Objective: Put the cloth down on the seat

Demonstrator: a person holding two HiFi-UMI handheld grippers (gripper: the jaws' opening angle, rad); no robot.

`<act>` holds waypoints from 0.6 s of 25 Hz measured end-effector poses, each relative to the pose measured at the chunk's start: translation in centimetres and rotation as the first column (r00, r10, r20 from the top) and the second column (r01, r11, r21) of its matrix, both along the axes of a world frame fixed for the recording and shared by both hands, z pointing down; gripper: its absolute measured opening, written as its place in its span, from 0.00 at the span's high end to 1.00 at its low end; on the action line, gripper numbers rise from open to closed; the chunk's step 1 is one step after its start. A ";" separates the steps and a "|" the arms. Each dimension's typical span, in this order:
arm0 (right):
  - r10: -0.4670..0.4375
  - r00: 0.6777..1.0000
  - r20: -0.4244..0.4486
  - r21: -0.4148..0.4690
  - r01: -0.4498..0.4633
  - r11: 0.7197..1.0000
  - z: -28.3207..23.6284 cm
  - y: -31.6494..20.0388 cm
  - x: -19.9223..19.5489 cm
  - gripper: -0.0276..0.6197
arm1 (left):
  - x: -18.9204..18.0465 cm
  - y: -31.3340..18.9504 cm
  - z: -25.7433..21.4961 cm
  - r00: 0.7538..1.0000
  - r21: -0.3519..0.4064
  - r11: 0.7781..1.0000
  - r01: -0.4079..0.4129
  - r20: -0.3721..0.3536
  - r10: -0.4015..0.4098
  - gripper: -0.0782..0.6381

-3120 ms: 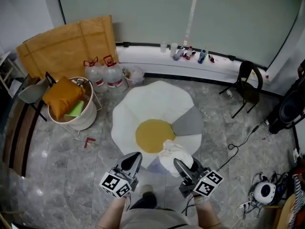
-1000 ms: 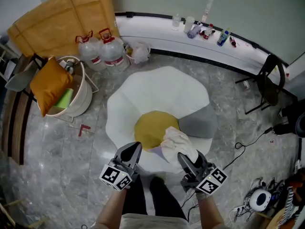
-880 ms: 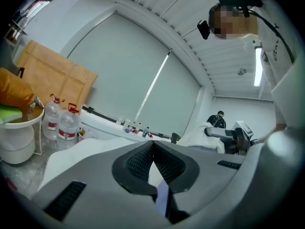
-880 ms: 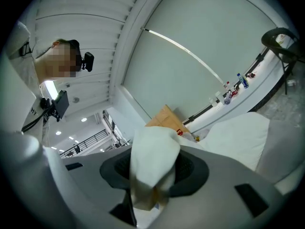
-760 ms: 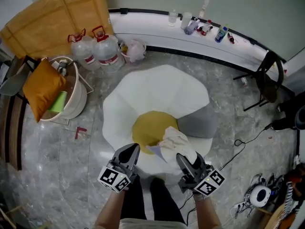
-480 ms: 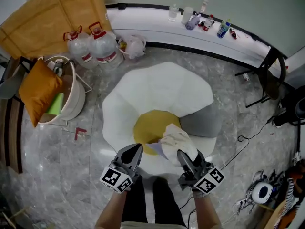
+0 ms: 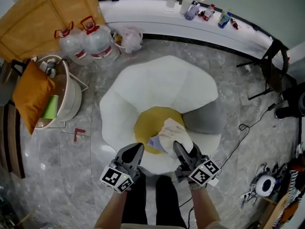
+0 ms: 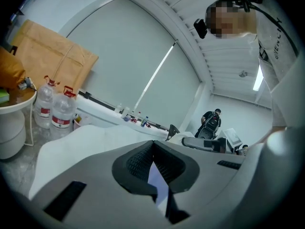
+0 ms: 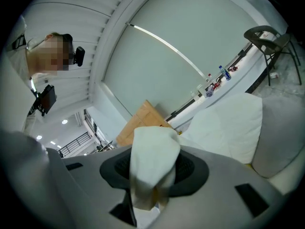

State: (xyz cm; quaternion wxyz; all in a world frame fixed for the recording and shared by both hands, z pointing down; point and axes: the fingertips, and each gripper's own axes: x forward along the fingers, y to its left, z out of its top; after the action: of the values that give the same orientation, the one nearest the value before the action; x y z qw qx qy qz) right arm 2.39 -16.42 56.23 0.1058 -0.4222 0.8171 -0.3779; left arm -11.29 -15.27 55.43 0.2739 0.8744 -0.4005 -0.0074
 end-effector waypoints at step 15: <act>0.062 0.998 -0.006 -0.059 -0.062 0.996 14.3 -3.3 -0.2 0.70 | -0.4 -3.3 9.4 1.000 0.019 1.000 -0.021 -0.002 0.021 0.87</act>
State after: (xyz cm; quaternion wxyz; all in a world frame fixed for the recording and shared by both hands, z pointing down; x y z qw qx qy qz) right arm 2.21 -19.72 70.57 0.1033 -0.4511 0.7923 -0.3976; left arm -11.70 -18.56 64.87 0.2662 0.8810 -0.3910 -0.0091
